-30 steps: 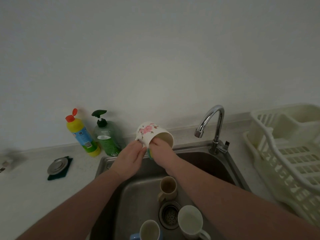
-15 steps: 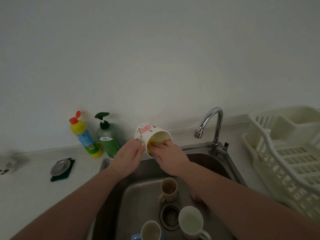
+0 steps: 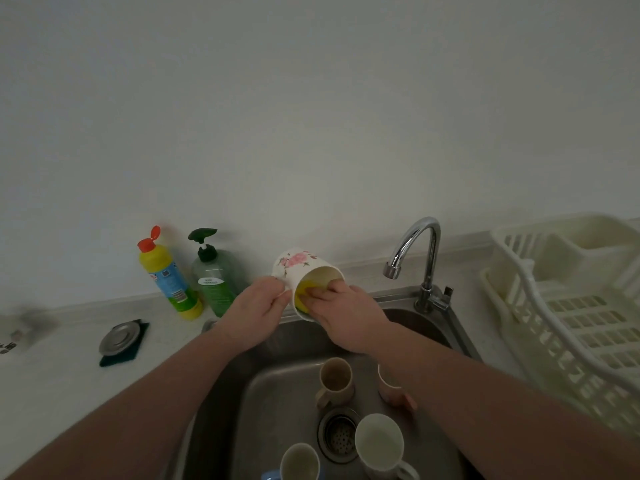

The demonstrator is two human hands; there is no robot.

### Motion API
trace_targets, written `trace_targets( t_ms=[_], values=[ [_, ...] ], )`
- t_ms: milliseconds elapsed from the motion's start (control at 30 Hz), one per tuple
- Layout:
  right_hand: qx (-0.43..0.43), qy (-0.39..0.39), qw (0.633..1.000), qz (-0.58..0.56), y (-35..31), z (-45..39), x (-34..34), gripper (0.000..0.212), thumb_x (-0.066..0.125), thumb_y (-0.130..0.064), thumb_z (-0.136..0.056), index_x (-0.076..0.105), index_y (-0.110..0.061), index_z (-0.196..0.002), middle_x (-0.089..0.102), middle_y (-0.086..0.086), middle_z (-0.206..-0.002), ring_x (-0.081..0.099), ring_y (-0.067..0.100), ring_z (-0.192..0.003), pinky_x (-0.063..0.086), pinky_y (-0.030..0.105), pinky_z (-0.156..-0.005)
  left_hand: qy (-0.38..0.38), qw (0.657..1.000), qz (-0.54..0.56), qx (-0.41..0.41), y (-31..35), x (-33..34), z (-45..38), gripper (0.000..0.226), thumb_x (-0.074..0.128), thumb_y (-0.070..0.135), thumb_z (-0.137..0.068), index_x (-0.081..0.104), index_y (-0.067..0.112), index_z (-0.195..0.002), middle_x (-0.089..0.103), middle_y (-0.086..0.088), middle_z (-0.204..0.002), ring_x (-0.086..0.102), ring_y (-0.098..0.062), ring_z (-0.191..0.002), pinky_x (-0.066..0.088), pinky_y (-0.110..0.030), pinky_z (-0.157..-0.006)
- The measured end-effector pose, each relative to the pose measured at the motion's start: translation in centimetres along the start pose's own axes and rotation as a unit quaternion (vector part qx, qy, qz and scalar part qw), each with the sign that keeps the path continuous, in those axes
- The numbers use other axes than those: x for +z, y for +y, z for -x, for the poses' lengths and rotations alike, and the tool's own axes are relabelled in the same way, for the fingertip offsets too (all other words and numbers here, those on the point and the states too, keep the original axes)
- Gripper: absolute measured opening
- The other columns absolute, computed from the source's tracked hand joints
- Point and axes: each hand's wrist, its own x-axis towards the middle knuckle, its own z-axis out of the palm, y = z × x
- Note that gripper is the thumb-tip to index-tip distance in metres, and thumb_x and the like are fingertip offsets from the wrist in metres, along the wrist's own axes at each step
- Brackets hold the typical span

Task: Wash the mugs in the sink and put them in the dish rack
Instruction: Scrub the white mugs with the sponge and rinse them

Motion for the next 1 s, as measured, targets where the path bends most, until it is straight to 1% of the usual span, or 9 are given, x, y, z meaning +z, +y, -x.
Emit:
trace_targets(
  t_ms=[133,267,333,433,600,767,867,933,1000],
  values=[
    [0.017,0.013,1.000,-0.013,0.2,0.3,0.4,0.041,0.035,-0.032,-0.101,0.038,-0.026,-0.141,0.043,-0.004,-0.145,0.037,0.024,-0.128,0.036,0.041,-0.103,-0.028,0.999,0.003,-0.016,0.4,0.1,-0.4,0.030,0.036,0.033,-0.091,0.042,0.012,-0.069,0.037,0.008,-0.068,0.038,-0.001,-0.065,0.033,-0.012,-0.062],
    [0.058,0.061,0.972,-0.218,-1.7,-0.2,0.4,0.035,0.033,-0.026,-0.102,0.052,-0.015,-0.130,0.058,0.003,-0.130,0.050,0.024,-0.114,0.040,0.034,-0.099,-0.027,0.999,0.011,-0.032,0.3,0.0,-0.8,0.032,0.036,0.033,-0.091,0.042,0.011,-0.069,0.037,0.006,-0.067,0.038,-0.003,-0.064,0.031,-0.013,-0.061],
    [0.073,0.066,0.964,-0.248,-1.9,-0.3,0.2,0.034,0.033,-0.024,-0.102,0.053,-0.014,-0.128,0.059,0.005,-0.127,0.051,0.023,-0.111,0.041,0.033,-0.098,-0.023,0.999,0.006,-0.023,0.3,-0.1,-1.0,0.032,0.042,0.028,-0.096,0.041,0.012,-0.068,0.037,0.006,-0.067,0.037,-0.003,-0.063,0.032,-0.014,-0.061],
    [0.051,0.048,0.986,-0.149,-1.0,0.0,0.2,0.036,0.034,-0.028,-0.101,0.047,-0.020,-0.134,0.053,0.000,-0.136,0.046,0.023,-0.119,0.042,0.040,-0.101,-0.039,0.999,-0.001,-0.029,0.2,-0.3,-1.2,0.032,0.045,0.020,-0.100,0.042,0.012,-0.069,0.039,0.003,-0.069,0.037,-0.004,-0.064,0.032,-0.015,-0.061],
    [0.011,-0.001,1.000,0.018,0.4,0.3,0.0,0.043,0.043,-0.024,-0.096,0.040,-0.026,-0.138,0.043,-0.004,-0.143,0.034,0.023,-0.127,0.033,0.039,-0.102,-0.074,0.997,-0.001,-0.035,0.3,-0.2,-1.1,0.032,0.035,0.035,-0.091,0.044,0.013,-0.070,0.041,0.003,-0.070,0.039,-0.004,-0.066,0.032,-0.014,-0.063],
    [0.060,-0.014,0.997,0.041,0.2,-0.1,0.3,0.044,0.050,-0.022,-0.093,0.044,-0.025,-0.136,0.043,-0.003,-0.143,0.032,0.023,-0.130,0.031,0.039,-0.104,-0.075,0.997,-0.010,-0.029,0.3,0.5,-1.4,0.032,0.039,0.031,-0.096,0.044,0.012,-0.070,0.041,0.002,-0.071,0.038,-0.004,-0.065,0.031,-0.015,-0.063],
    [0.097,-0.006,0.990,-0.103,-0.5,-0.8,0.7,0.033,0.044,-0.024,-0.097,0.051,-0.022,-0.130,0.053,0.000,-0.134,0.039,0.025,-0.125,0.039,0.039,-0.103,-0.075,0.996,-0.004,-0.048,0.1,0.4,-1.9,0.035,0.038,0.032,-0.095,0.047,0.009,-0.070,0.041,0.001,-0.069,0.037,-0.007,-0.065,0.030,-0.018,-0.062],
    [0.117,0.015,0.966,-0.230,-1.0,-1.2,0.8,0.031,0.039,-0.025,-0.100,0.055,-0.019,-0.125,0.057,0.003,-0.127,0.044,0.026,-0.120,0.040,0.034,-0.101,-0.067,0.996,0.005,-0.062,0.0,0.2,-2.0,0.041,0.034,0.035,-0.091,0.050,0.003,-0.070,0.043,-0.002,-0.068,0.038,-0.011,-0.064,0.031,-0.016,-0.062],
    [0.136,0.013,0.944,-0.301,-1.3,-1.5,0.7,0.031,0.037,-0.025,-0.101,0.056,-0.018,-0.125,0.057,0.005,-0.124,0.044,0.024,-0.117,0.037,0.031,-0.099,-0.064,0.996,0.010,-0.064,0.0,0.0,-2.1,0.041,0.037,0.033,-0.092,0.049,0.002,-0.070,0.043,-0.002,-0.068,0.039,-0.010,-0.064,0.032,-0.015,-0.062]
  ],
)
